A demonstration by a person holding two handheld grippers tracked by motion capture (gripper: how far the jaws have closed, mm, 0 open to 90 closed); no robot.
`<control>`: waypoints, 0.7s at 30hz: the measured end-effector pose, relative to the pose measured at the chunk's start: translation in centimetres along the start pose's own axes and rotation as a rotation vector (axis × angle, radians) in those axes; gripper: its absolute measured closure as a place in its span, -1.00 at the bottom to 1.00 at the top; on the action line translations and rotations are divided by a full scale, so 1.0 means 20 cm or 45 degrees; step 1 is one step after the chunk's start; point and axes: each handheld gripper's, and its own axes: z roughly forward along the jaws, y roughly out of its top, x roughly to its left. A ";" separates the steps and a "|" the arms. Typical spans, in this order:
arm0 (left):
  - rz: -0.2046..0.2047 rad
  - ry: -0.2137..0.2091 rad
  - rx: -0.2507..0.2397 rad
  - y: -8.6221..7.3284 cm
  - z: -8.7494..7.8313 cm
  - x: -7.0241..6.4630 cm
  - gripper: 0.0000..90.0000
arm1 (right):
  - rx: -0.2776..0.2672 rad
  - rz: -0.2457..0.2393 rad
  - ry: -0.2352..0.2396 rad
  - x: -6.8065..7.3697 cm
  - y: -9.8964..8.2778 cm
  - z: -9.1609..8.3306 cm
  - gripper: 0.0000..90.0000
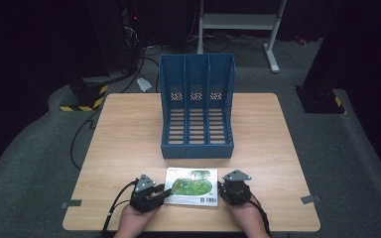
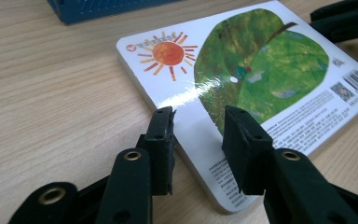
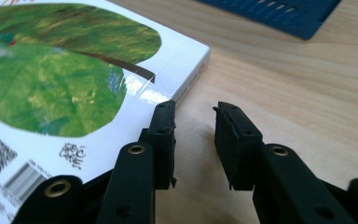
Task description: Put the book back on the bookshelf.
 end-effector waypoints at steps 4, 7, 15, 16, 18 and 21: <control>0.006 0.009 -0.003 0.01 0.01 0.00 0.42 | 0.010 0.005 -0.007 -0.04 0.02 0.00 0.36; -0.020 0.031 -0.021 0.01 0.00 0.02 0.38 | -0.075 0.000 -0.007 -0.04 -0.01 -0.10 0.35; -0.067 0.039 -0.063 0.02 0.01 0.03 0.14 | -0.118 -0.037 0.156 0.07 -0.14 -0.18 -0.14; -0.068 0.034 -0.064 0.02 0.01 0.03 0.12 | -0.114 -0.057 0.170 0.09 -0.14 -0.18 -0.17; -0.070 0.028 -0.066 0.03 0.02 0.03 0.08 | -0.101 -0.073 0.192 0.11 -0.14 -0.16 -0.27; -0.076 0.029 -0.055 0.04 0.04 0.02 0.02 | -0.063 -0.073 0.212 0.15 -0.14 -0.14 -0.38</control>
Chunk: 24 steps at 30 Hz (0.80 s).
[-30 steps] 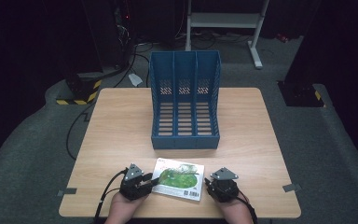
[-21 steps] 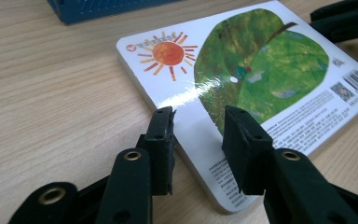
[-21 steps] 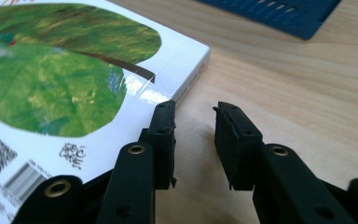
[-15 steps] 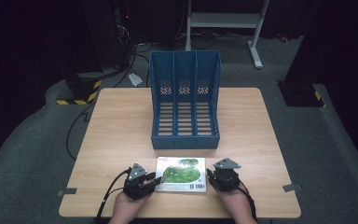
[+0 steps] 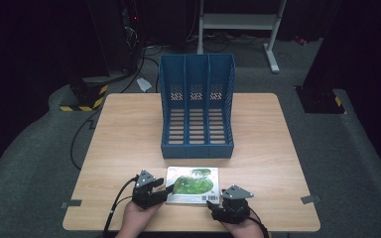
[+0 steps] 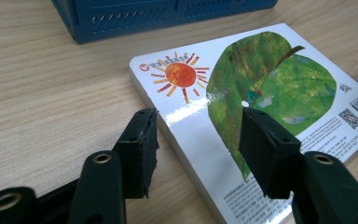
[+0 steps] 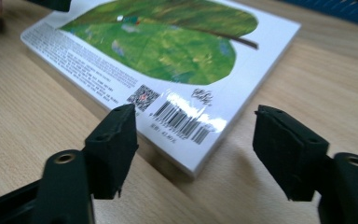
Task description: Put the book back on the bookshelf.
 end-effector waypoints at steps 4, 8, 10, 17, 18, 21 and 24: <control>0.002 0.017 0.028 0.01 0.03 -0.01 -0.08 | 0.036 0.003 0.021 0.00 0.01 0.05 -0.45; 0.008 0.021 0.041 0.01 0.04 -0.02 -0.13 | 0.041 -0.004 0.028 0.01 0.02 0.06 -0.53; -0.020 0.028 0.052 0.02 0.06 -0.02 -0.14 | 0.048 0.013 0.034 0.00 0.03 0.07 -0.57; -0.023 0.023 0.056 0.02 0.06 -0.02 -0.11 | 0.040 0.023 0.039 -0.03 0.09 0.06 -0.51; -0.023 0.020 0.057 0.02 0.07 -0.02 -0.11 | 0.029 0.034 0.036 -0.03 0.10 0.05 -0.51; -0.026 0.018 0.054 0.02 0.07 -0.02 -0.10 | 0.038 0.037 0.042 -0.04 0.08 0.07 -0.54; -0.033 0.017 0.059 0.03 0.07 -0.02 -0.09 | 0.022 0.062 0.078 -0.03 0.07 0.08 -0.57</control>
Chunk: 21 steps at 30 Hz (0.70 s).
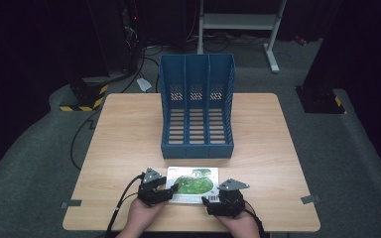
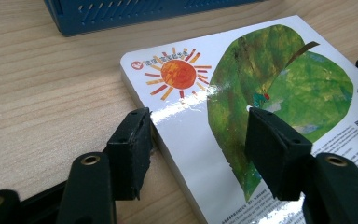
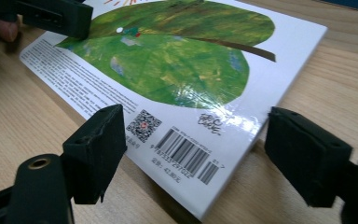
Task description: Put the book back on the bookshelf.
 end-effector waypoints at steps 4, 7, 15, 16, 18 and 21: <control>-0.029 -0.006 -0.007 0.00 0.00 0.01 -0.02 | -0.003 -0.002 -0.017 0.02 0.00 0.00 -0.59; -0.037 -0.004 -0.019 0.00 -0.02 0.01 0.06 | -0.006 0.017 -0.026 0.03 -0.01 0.00 -0.61; -0.120 -0.093 -0.143 0.01 -0.08 0.03 0.16 | 0.003 0.018 -0.007 0.03 -0.01 -0.01 -0.68; -0.108 -0.090 -0.150 0.01 -0.08 0.02 0.16 | 0.003 0.025 -0.005 0.03 -0.01 -0.01 -0.68; -0.081 -0.078 -0.170 0.01 -0.10 0.01 0.16 | 0.001 0.016 -0.009 0.03 -0.01 -0.01 -0.69; -0.070 -0.096 -0.192 0.02 -0.11 0.01 0.16 | 0.012 0.003 -0.016 0.04 -0.01 -0.01 -0.71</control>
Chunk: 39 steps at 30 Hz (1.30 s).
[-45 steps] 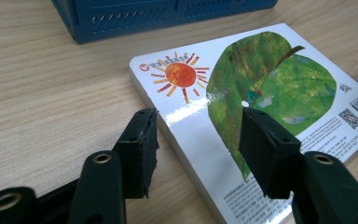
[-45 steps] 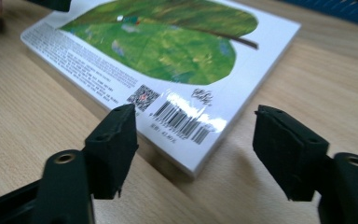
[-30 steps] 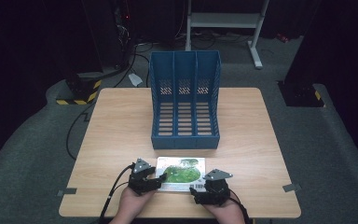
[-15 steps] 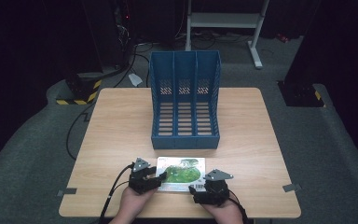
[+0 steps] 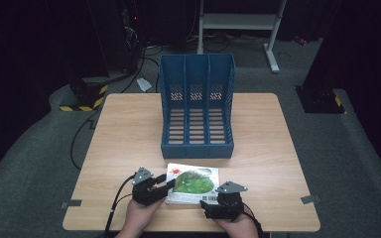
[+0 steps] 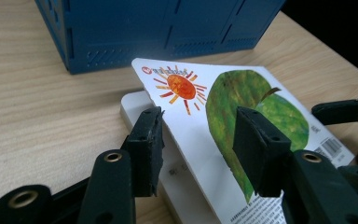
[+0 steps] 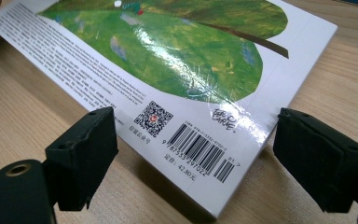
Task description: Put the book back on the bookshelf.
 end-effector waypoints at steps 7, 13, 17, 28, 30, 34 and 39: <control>0.050 -0.003 -0.035 0.03 -0.01 -0.02 0.18 | 0.015 -0.021 -0.007 0.01 -0.01 0.00 -0.75; 0.045 -0.015 -0.059 0.04 -0.02 -0.03 0.18 | 0.030 -0.055 -0.050 0.04 -0.02 0.00 -0.73; 0.067 -0.019 -0.075 0.05 -0.03 -0.04 0.18 | 0.021 -0.054 -0.070 0.04 -0.02 0.00 -0.68; 0.049 -0.055 -0.002 0.03 0.00 -0.02 0.00 | -0.039 -0.004 -0.076 0.04 -0.04 -0.03 -0.49; 0.042 -0.080 0.021 0.03 0.01 -0.01 -0.01 | -0.037 -0.003 -0.081 0.04 -0.04 -0.02 -0.49; -0.012 -0.125 0.043 0.03 0.04 0.00 -0.01 | -0.035 -0.025 -0.084 0.04 -0.03 -0.02 -0.49; -0.017 -0.183 0.100 0.05 0.09 0.01 0.06 | -0.028 -0.030 -0.081 0.03 -0.04 -0.02 -0.46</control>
